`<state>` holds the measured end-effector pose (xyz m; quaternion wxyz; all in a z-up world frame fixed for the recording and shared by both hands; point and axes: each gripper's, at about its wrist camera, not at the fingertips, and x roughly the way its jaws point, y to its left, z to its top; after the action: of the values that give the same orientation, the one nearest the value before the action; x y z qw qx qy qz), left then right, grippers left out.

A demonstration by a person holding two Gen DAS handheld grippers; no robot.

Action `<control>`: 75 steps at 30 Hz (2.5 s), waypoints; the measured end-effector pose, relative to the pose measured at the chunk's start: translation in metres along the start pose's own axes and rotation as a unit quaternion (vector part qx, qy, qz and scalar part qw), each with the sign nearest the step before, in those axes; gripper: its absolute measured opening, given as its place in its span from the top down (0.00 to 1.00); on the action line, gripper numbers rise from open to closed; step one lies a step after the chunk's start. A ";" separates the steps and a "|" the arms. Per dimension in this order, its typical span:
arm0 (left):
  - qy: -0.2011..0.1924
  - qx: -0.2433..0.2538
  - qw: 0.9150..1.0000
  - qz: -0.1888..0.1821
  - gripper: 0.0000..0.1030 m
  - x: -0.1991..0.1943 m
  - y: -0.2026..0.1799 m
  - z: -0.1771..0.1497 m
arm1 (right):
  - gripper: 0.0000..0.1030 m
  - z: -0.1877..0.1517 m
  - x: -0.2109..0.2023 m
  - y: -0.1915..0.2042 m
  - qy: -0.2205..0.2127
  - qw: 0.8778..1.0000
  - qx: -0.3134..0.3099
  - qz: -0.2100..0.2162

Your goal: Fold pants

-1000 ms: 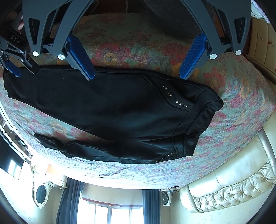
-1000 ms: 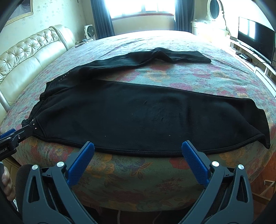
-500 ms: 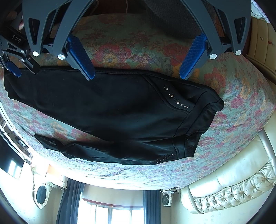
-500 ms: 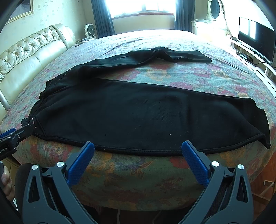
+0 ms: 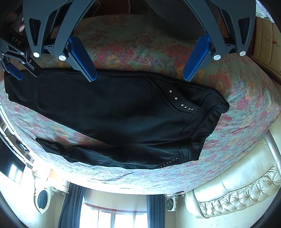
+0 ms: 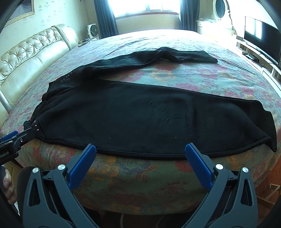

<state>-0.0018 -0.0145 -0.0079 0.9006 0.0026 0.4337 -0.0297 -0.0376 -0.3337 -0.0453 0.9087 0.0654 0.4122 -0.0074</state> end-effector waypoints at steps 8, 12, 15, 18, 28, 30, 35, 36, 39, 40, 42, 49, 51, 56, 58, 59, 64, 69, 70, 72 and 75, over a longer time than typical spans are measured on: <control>-0.009 0.023 0.999 -0.030 0.05 0.018 0.039 0.048 | 0.02 0.030 -0.001 0.004 -0.011 0.999 -0.029 0.037; 0.005 0.003 0.998 -0.063 0.05 0.057 0.099 0.093 | 0.02 0.049 0.005 0.003 -0.017 0.999 -0.022 0.047; 0.023 -0.032 0.997 -0.069 0.05 0.096 0.153 0.129 | 0.02 0.061 0.015 0.005 -0.013 0.998 -0.015 0.060; 0.027 -0.064 0.996 -0.051 0.05 0.136 0.206 0.163 | 0.02 0.068 0.028 0.012 -0.004 0.997 -0.016 0.075; 0.063 -0.151 0.980 -0.114 0.05 0.269 0.300 0.221 | 0.02 0.075 0.067 0.033 0.041 0.994 -0.029 0.100; 0.043 -0.145 0.978 -0.141 0.05 0.272 0.298 0.231 | 0.02 0.074 0.076 0.036 0.052 0.993 -0.029 0.102; 0.048 -0.114 0.968 -0.219 0.05 0.281 0.287 0.240 | 0.02 0.070 0.095 0.038 0.077 0.991 -0.027 0.103; 0.046 -0.096 0.971 -0.216 0.05 0.279 0.284 0.238 | 0.02 0.070 0.097 0.036 0.081 0.991 -0.023 0.105; 0.018 -0.075 0.972 -0.223 0.05 0.274 0.285 0.228 | 0.02 0.071 0.100 0.035 0.086 0.990 -0.011 0.112; 0.017 -0.078 0.971 -0.227 0.05 0.275 0.286 0.226 | 0.02 0.071 0.101 0.035 0.086 0.990 -0.008 0.114; 0.016 -0.084 0.968 -0.237 0.05 0.273 0.290 0.226 | 0.02 0.072 0.102 0.034 0.087 0.989 -0.003 0.116; 0.035 -0.089 0.960 -0.263 0.93 0.279 0.292 0.224 | 0.02 0.075 0.107 0.034 0.098 0.987 0.004 0.124; 0.029 -0.088 0.962 -0.258 0.94 0.277 0.291 0.227 | 0.02 0.082 0.107 0.033 0.099 0.986 0.004 0.134; -0.032 -0.102 0.945 -0.309 0.94 0.253 0.300 0.233 | 0.02 0.146 0.111 0.028 0.069 0.973 -0.036 0.217; -0.055 -0.105 0.931 -0.346 0.94 0.241 0.303 0.235 | 0.02 0.188 0.122 0.027 0.053 0.969 -0.080 0.226; -0.056 -0.104 0.929 -0.351 0.94 0.240 0.302 0.237 | 0.02 0.212 0.129 0.029 0.042 0.967 -0.114 0.225; -0.041 -0.116 0.937 -0.328 0.94 0.255 0.300 0.233 | 0.02 0.312 0.208 0.039 0.033 0.954 -0.249 0.166; -0.006 -0.148 0.944 -0.294 0.94 0.286 0.306 0.220 | 0.02 0.355 0.298 0.059 0.084 0.929 -0.349 0.090; 0.000 -0.150 0.944 -0.293 0.94 0.289 0.307 0.219 | 0.03 0.360 0.314 0.061 0.102 0.925 -0.353 0.096; 0.008 -0.147 0.943 -0.299 0.93 0.292 0.305 0.223 | 0.29 0.367 0.339 0.063 0.138 0.918 -0.350 0.125; 0.017 -0.140 0.939 -0.313 0.80 0.298 0.301 0.228 | 0.32 0.365 0.363 0.067 0.187 0.904 -0.354 0.153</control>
<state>0.3784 0.2636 -0.1042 0.8298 -0.2588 0.4272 -0.2489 0.4796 -0.2984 -0.0720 0.7683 -0.1977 0.5351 0.2904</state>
